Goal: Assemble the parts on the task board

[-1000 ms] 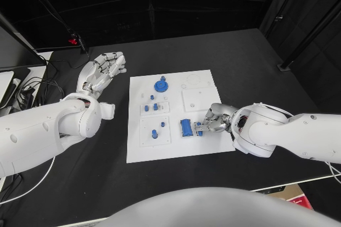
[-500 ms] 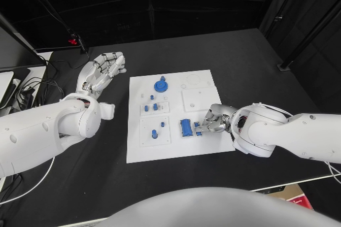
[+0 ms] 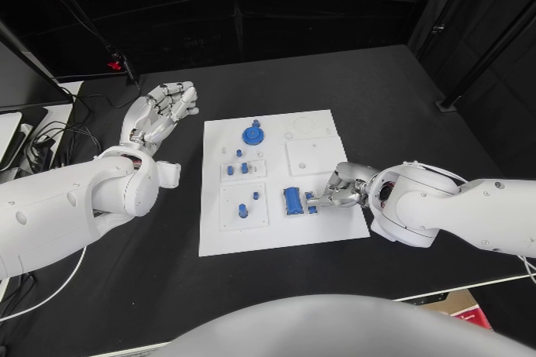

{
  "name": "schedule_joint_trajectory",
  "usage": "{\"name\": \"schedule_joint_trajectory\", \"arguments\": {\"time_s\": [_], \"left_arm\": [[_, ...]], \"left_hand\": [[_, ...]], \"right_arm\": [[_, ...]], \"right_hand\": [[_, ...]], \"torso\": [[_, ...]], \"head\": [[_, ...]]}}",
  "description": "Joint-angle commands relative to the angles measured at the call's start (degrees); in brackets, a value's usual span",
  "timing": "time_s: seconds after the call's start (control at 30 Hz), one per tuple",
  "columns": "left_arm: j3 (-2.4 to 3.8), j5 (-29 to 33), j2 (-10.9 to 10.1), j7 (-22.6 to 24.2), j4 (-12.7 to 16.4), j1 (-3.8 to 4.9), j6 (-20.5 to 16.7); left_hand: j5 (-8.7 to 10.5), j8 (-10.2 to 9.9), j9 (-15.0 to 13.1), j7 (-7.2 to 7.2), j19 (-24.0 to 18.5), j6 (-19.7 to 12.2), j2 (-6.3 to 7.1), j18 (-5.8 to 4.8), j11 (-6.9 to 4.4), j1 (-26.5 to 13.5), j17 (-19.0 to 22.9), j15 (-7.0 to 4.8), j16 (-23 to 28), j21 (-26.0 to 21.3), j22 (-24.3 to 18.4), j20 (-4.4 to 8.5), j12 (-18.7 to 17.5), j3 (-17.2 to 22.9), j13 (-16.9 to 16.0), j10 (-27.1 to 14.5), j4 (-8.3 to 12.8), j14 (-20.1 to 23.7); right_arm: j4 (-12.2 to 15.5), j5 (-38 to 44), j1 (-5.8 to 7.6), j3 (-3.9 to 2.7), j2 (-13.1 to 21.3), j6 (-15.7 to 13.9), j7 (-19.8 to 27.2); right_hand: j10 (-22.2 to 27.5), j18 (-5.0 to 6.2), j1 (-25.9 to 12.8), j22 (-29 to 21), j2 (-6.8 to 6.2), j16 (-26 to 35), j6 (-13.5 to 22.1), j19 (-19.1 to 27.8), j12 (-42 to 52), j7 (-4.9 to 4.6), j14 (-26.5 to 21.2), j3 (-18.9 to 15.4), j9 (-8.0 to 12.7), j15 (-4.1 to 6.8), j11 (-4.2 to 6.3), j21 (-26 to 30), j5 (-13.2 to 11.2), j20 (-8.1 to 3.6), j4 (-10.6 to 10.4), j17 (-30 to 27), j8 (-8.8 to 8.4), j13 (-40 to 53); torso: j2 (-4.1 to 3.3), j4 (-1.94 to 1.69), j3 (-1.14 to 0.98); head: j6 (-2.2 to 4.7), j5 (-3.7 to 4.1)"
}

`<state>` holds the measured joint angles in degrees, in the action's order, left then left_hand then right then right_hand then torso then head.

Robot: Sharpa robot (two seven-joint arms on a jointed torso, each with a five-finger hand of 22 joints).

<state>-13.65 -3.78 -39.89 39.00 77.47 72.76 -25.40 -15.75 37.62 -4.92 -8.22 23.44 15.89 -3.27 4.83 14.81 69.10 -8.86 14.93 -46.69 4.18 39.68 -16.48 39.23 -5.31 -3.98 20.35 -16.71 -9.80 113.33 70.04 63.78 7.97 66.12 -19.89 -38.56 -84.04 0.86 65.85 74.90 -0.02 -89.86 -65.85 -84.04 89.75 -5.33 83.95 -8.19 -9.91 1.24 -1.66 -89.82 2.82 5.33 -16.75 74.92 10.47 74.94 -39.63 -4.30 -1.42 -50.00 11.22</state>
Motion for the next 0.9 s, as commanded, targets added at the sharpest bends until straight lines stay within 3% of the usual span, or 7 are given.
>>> {"name": "schedule_joint_trajectory", "arguments": {"time_s": [0.03,0.23,0.37,0.73,0.9], "left_arm": [[0.06,0.0,0.0,2.1,-0.1,0.09,0.6],[0.06,0.0,0.2,2.0,-0.2,0.07,0.7],[0.06,0.0,0.2,2.0,-0.2,0.05,0.6],[0.06,0.0,0.1,2.0,-0.1,0.02,0.6],[0.06,0.0,0.1,2.0,-0.1,0.02,0.6]], "left_hand": [[-0.29,0.3,0.1,-8.78,-0.3,-0.3,-0.59,0.03,0.16,-0.1,0.1,0.09,-0.4,0.3,-0.1,-0.18,0.3,-0.5,0.1,-0.4,0.0,0.4],[-0.29,0.3,0.1,-8.78,-0.3,-0.3,-0.59,0.03,0.16,-0.1,0.1,0.09,-0.4,0.3,-0.1,-0.18,0.3,-0.5,0.1,-0.4,0.0,0.4],[-0.29,0.3,0.1,-8.78,-0.3,-0.3,-0.59,0.03,0.16,-0.1,0.1,0.09,-0.4,0.3,-0.1,-0.18,0.3,-0.5,0.1,-0.4,0.0,0.4],[-0.29,0.3,0.1,-8.78,-0.3,-0.3,-0.59,0.03,0.16,-0.1,0.1,0.09,-0.4,0.3,-0.1,-0.18,0.3,-0.5,0.1,-0.4,0.0,0.4],[-0.29,0.3,0.1,-8.78,-0.3,-0.3,-0.59,0.03,0.16,-0.1,0.1,0.09,-0.4,0.3,-0.1,-0.18,0.3,-0.5,0.1,-0.4,0.0,0.4]], "right_arm": [[0.5,1.2,0.03,0.01,0.7,-0.4,1.6],[0.6,-0.3,0.01,0.02,1.0,1.2,2.6],[0.2,-0.7,-0.01,0.03,0.7,2.5,2.8],[-0.8,-0.8,-0.08,0.04,-0.2,2.9,2.9],[-1.4,-0.5,-0.08,0.04,-0.7,2.9,2.6]], "right_hand": [[-6.0,-0.86,-0.4,15.1,-0.91,-0.1,-0.3,-6.0,0.2,0.19,6.1,-1.1,-0.5,0.36,0.2,-0.2,-0.1,-0.49,0.1,15.1,0.74,15.1],[-6.0,-0.86,2.5,15.1,-4.0,-0.1,-0.9,-6.0,0.2,0.82,6.1,-0.6,-1.9,0.81,0.76,-0.2,-0.1,-0.91,-0.1,15.1,2.68,15.1],[-6.0,-0.86,3.5,15.1,-5.35,-0.1,-0.8,-6.0,0.2,1.01,6.1,0.0,-2.5,0.98,0.94,-0.2,-0.1,-1.11,-0.1,15.1,3.48,15.1],[-6.0,-0.86,4.4,15.1,-4.47,-0.1,-0.3,-6.0,0.2,1.1,6.1,0.9,-3.2,1.11,1.04,-0.2,-0.1,-1.28,0.0,15.1,4.24,15.1],[-6.0,-0.86,5.5,15.1,-3.21,-0.1,0.0,-6.0,0.2,1.16,6.1,1.4,-3.7,1.15,1.1,-0.2,-0.1,-1.35,0.1,15.1,4.77,15.1]], "torso": [[0.02,0.05,0.0],[0.01,0.01,-0.03],[-0.04,0.01,-0.04],[-0.04,-0.02,0.02],[-0.03,-0.04,0.03]], "head": [[0.0,0.05],[0.0,0.21],[0.0,0.2],[0.0,0.21],[0.0,0.29]]}}
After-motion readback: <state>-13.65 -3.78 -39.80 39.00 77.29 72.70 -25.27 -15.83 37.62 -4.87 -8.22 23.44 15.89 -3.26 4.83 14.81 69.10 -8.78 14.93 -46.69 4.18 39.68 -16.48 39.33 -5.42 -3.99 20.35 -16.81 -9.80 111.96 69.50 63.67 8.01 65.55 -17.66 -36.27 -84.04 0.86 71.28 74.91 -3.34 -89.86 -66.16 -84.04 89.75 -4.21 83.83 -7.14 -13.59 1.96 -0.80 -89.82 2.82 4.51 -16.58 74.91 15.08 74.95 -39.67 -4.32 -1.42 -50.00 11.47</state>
